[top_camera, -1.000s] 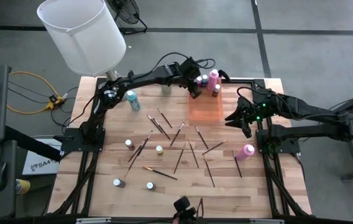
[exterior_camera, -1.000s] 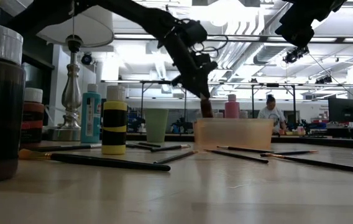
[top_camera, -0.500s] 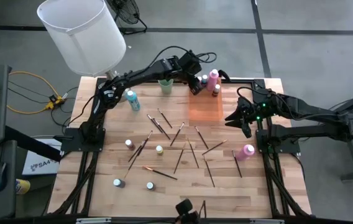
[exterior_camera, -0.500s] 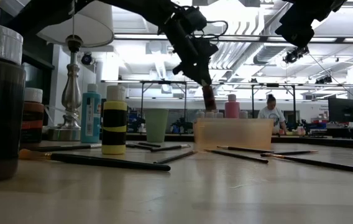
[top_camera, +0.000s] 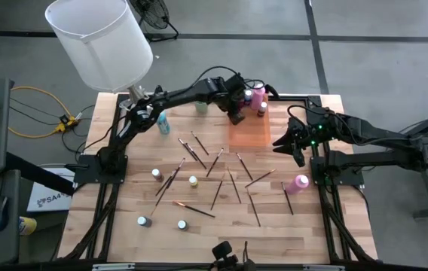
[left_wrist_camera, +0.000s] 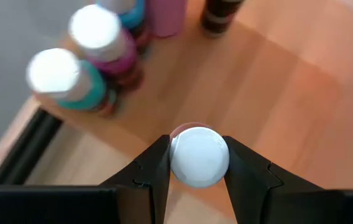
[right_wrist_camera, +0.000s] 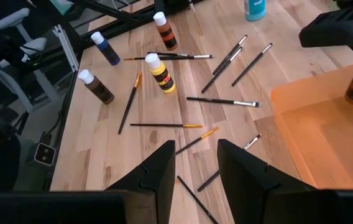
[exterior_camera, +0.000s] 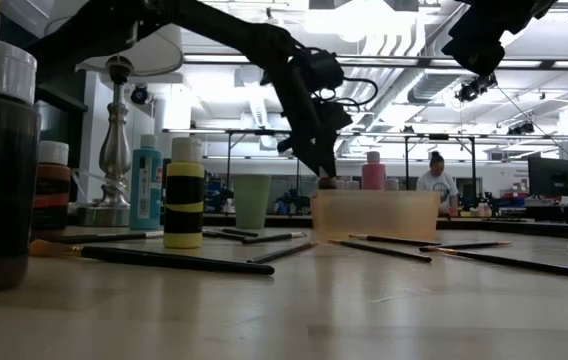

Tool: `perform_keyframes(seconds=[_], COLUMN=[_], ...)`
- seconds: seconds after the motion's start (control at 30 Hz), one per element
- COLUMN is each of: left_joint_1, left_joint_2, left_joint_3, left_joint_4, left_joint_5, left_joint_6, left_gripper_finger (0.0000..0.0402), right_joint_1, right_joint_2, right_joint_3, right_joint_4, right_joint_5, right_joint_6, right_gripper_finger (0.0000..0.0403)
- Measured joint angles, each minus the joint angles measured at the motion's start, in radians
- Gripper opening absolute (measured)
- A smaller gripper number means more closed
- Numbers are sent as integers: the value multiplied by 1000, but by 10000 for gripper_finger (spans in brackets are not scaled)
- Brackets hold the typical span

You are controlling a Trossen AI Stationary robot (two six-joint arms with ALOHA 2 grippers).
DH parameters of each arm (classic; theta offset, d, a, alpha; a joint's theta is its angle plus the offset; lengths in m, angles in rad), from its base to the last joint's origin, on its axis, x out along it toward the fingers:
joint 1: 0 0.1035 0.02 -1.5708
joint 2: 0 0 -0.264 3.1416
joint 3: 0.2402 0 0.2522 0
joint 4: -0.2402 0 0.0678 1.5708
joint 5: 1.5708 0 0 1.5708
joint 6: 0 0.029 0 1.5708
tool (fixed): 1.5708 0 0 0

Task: Pick & Place Paint Supplies
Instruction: Put the brown paint bottle into the orange bin

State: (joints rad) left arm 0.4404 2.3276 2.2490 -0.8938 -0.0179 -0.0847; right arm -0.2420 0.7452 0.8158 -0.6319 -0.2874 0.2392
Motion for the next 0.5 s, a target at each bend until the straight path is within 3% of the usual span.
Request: perform_keyframes(seconds=[0.5], left_joint_1=[27], left_joint_2=[43], left_joint_3=[0], left_joint_4=[57], left_joint_5=[-68], left_joint_6=[0], left_gripper_finger=[122], right_joint_1=[0], right_joint_2=[0], right_joint_3=[0], right_joint_4=[5], right_joint_5=[0], right_joint_6=[0], right_gripper_finger=[113])
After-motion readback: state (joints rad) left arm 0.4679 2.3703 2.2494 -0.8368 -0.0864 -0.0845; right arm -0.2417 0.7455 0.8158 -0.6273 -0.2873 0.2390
